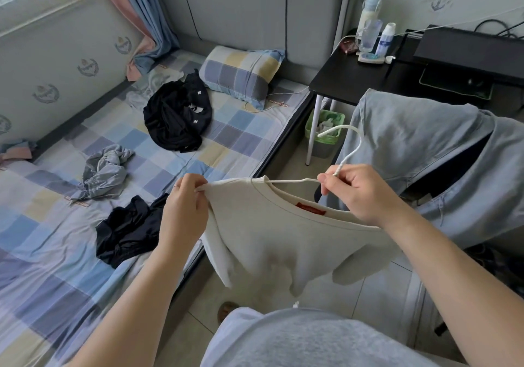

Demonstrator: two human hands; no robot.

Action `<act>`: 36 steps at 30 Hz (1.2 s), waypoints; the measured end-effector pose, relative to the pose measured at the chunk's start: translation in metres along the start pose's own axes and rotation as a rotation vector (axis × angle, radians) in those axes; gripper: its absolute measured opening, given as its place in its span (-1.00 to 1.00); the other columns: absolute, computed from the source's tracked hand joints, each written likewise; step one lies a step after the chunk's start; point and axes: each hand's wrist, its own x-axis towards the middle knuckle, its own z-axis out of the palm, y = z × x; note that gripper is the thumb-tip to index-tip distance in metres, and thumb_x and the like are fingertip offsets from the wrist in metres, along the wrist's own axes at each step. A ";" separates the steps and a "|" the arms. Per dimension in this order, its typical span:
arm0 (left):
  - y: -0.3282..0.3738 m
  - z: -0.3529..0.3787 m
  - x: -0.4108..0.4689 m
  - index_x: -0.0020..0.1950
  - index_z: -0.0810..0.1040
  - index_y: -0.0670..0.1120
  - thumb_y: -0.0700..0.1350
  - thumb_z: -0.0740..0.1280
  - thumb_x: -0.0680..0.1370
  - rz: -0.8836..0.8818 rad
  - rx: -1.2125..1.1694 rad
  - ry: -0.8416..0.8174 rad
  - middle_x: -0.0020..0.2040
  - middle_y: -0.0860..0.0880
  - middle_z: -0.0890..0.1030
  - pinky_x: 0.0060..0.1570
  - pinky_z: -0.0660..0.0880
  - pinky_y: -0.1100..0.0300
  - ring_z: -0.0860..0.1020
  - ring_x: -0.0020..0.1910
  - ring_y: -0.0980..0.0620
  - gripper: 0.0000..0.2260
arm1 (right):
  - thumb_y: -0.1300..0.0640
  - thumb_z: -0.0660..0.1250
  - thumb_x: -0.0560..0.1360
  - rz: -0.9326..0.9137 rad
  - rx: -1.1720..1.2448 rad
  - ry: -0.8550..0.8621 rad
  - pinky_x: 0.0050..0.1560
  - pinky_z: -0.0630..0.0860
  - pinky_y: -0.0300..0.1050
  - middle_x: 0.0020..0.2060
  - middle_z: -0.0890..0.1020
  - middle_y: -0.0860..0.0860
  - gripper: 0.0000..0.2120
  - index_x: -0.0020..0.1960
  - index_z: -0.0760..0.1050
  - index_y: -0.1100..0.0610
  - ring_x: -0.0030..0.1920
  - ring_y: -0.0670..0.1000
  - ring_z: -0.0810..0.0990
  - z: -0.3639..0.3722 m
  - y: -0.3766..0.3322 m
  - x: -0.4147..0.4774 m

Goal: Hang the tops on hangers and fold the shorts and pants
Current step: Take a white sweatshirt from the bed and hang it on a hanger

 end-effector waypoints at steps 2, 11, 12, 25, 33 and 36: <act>0.000 -0.004 -0.001 0.06 0.45 0.01 -0.32 0.22 0.57 0.020 -0.016 0.055 -0.13 0.08 0.52 -0.23 0.33 0.27 0.42 -0.18 0.20 -0.77 | 0.12 0.30 0.63 0.024 -0.014 -0.021 -0.49 0.20 -0.29 -0.62 0.23 -0.10 -0.69 -0.23 0.59 0.23 -0.59 -0.10 0.19 -0.002 0.000 0.000; 0.013 -0.019 0.005 0.11 0.60 -0.12 -0.35 0.23 0.56 0.128 0.096 -0.196 -0.03 0.02 0.58 -0.03 0.32 0.16 0.47 0.01 -0.03 -0.76 | 0.10 0.33 0.61 -0.012 0.039 -0.049 -0.45 0.21 -0.18 -0.57 0.28 0.05 -0.73 -0.23 0.60 0.19 -0.53 -0.06 0.23 0.005 -0.004 -0.008; 0.020 -0.022 0.006 0.08 0.60 -0.06 -0.28 0.25 0.58 0.134 0.063 -0.296 -0.07 0.08 0.58 -0.05 0.33 0.14 0.48 -0.02 0.01 -0.80 | 0.09 0.34 0.61 -0.024 0.034 -0.053 -0.43 0.23 -0.15 -0.54 0.32 0.15 -0.73 -0.23 0.60 0.18 -0.51 -0.04 0.24 0.006 -0.005 -0.008; 0.051 -0.027 0.009 -0.10 0.68 -0.04 0.09 0.39 0.55 -0.162 -0.354 -0.925 -0.17 -0.14 0.61 -0.05 0.50 -0.05 0.53 -0.16 0.03 -0.79 | 0.05 0.36 0.60 -0.014 0.026 -0.075 -0.12 0.51 0.29 -0.27 0.54 0.40 -0.72 -0.26 0.58 0.11 -0.31 0.33 0.47 0.013 0.007 -0.017; 0.055 -0.011 -0.016 -0.11 0.60 -0.03 -0.13 0.42 0.58 0.301 -0.125 -0.363 -0.17 0.17 0.54 -0.15 0.38 0.41 0.51 -0.14 0.15 -0.93 | -0.01 0.36 0.58 -0.007 0.029 -0.016 -0.12 0.56 0.32 -0.24 0.59 0.37 -0.71 -0.24 0.61 0.11 -0.26 0.38 0.54 0.016 0.017 -0.018; 0.053 -0.005 -0.020 0.02 0.51 -0.07 -0.11 0.27 0.66 0.334 -0.019 -0.325 -0.14 0.05 0.58 -0.15 0.44 0.16 0.52 -0.17 0.06 -0.93 | 0.01 0.37 0.58 -0.083 0.035 0.049 -0.36 0.47 -0.10 -0.31 0.59 0.28 -0.72 -0.26 0.60 0.11 -0.46 0.02 0.40 0.027 0.011 -0.020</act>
